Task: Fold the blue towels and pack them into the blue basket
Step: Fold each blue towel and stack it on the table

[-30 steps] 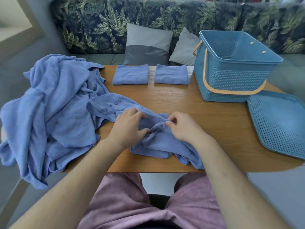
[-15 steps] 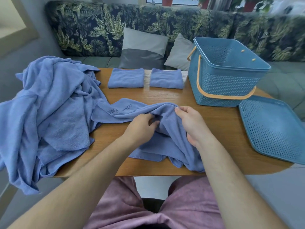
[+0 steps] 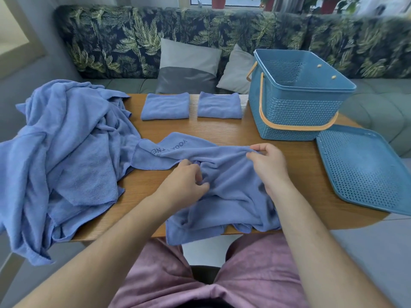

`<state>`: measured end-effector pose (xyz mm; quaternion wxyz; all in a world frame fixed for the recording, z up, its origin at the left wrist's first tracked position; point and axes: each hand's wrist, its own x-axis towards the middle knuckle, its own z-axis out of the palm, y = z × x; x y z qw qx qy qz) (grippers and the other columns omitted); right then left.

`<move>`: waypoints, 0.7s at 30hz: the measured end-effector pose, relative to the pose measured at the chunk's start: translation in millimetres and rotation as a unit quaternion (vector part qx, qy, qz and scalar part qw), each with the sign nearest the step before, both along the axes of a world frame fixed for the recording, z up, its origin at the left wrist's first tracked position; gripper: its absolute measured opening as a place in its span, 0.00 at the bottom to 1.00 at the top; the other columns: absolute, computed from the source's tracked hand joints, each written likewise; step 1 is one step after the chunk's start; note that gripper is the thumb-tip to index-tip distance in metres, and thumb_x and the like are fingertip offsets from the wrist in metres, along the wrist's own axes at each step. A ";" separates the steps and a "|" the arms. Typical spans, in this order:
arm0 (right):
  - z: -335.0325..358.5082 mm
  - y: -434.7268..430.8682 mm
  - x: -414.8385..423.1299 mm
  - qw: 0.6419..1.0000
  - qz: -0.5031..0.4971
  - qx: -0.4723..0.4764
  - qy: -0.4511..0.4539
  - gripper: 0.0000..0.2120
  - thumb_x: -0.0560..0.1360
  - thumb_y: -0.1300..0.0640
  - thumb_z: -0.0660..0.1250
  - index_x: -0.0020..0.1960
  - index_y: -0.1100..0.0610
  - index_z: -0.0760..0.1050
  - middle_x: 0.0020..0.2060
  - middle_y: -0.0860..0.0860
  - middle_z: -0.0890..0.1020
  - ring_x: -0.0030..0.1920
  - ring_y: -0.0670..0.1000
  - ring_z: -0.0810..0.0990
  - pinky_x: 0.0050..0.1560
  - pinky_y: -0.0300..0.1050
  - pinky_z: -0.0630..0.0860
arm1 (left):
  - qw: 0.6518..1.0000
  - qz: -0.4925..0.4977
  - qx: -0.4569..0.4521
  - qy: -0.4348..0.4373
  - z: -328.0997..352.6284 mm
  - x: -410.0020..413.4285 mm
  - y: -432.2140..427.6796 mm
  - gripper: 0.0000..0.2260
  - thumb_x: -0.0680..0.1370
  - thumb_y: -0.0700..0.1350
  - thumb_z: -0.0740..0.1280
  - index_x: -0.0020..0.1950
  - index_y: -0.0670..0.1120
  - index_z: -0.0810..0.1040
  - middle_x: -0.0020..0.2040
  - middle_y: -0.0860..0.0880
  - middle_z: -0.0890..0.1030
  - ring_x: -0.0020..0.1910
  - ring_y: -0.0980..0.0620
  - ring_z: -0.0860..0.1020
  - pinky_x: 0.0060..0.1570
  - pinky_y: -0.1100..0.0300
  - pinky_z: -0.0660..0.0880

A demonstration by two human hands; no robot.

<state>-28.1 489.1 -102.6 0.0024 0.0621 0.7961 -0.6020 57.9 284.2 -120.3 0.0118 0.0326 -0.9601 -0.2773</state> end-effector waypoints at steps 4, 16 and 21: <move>-2.5 -0.5 6.7 0.999 0.035 0.013 -0.037 0.08 0.78 0.55 0.67 0.50 0.59 0.82 0.42 0.46 0.81 0.42 0.47 0.76 0.41 0.42 0.71 | 0.991 0.105 0.086 0.017 -1.3 -4.5 -5.9 0.19 0.82 0.52 0.64 0.38 0.39 0.73 0.32 0.46 0.75 0.30 0.53 0.70 0.32 0.55 0.67; 0.2 14.1 15.2 0.990 0.136 0.001 -0.046 0.06 0.75 0.55 0.73 0.51 0.47 0.86 0.49 0.43 0.87 0.56 0.45 0.83 0.62 0.45 0.77 | 0.952 0.140 0.271 0.018 3.4 -16.1 -2.3 0.13 0.76 0.44 0.69 0.35 0.47 0.68 0.29 0.56 0.69 0.29 0.59 0.66 0.30 0.66 0.65; 24.1 9.2 0.7 0.987 0.080 -0.143 0.004 0.08 0.77 0.55 0.72 0.55 0.52 0.85 0.54 0.48 0.86 0.60 0.47 0.83 0.68 0.51 0.75 | 0.868 0.181 0.451 0.102 45.1 -13.8 -21.7 0.09 0.76 0.47 0.70 0.42 0.45 0.73 0.38 0.48 0.75 0.38 0.51 0.75 0.39 0.57 0.79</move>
